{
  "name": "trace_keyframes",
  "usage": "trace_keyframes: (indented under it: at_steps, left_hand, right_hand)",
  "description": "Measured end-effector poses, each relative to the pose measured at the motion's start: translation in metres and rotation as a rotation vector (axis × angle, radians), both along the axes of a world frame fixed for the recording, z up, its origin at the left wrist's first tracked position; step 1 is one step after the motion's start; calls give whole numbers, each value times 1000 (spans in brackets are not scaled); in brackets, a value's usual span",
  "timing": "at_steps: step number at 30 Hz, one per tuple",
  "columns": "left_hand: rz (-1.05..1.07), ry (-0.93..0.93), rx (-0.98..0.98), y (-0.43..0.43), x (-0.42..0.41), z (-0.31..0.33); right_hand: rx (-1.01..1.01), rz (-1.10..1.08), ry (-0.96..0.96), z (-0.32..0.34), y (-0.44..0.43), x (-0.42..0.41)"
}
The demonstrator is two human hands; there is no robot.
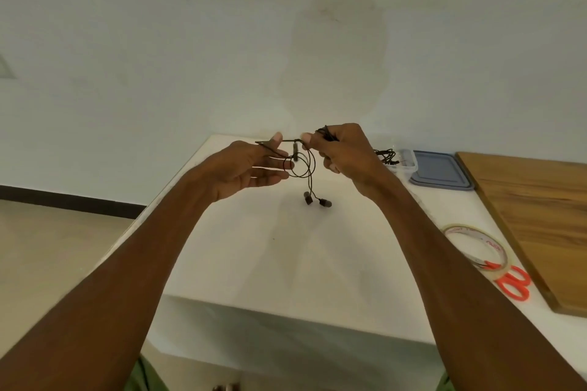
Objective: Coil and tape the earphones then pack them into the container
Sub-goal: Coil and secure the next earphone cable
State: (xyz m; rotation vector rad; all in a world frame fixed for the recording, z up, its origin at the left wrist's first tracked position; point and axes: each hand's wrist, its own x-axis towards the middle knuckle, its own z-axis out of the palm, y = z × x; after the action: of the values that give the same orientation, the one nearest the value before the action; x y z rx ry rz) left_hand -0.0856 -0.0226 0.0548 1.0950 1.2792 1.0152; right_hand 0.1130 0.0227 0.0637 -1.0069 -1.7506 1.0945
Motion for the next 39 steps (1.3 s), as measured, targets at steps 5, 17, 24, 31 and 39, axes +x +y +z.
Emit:
trace_keyframes:
  at_steps: [5,17,24,31,39]
  left_hand:
    - [-93,-95,144,3,-2,2]
    - [421,307,137,1,-27,2]
    - [644,618,370,-2,-7,4]
    - [127,608,538,-3,35,6]
    - [213,357,501,-8,33,10]
  right_hand:
    - [-8,-8,18,-1,2,1]
    - [-33,-150,182,5,3,7]
    - [-14,-100,162,2,1,1]
    - [-47,70,109,5,1,-2]
    - [-515,708,246,24,-12,5]
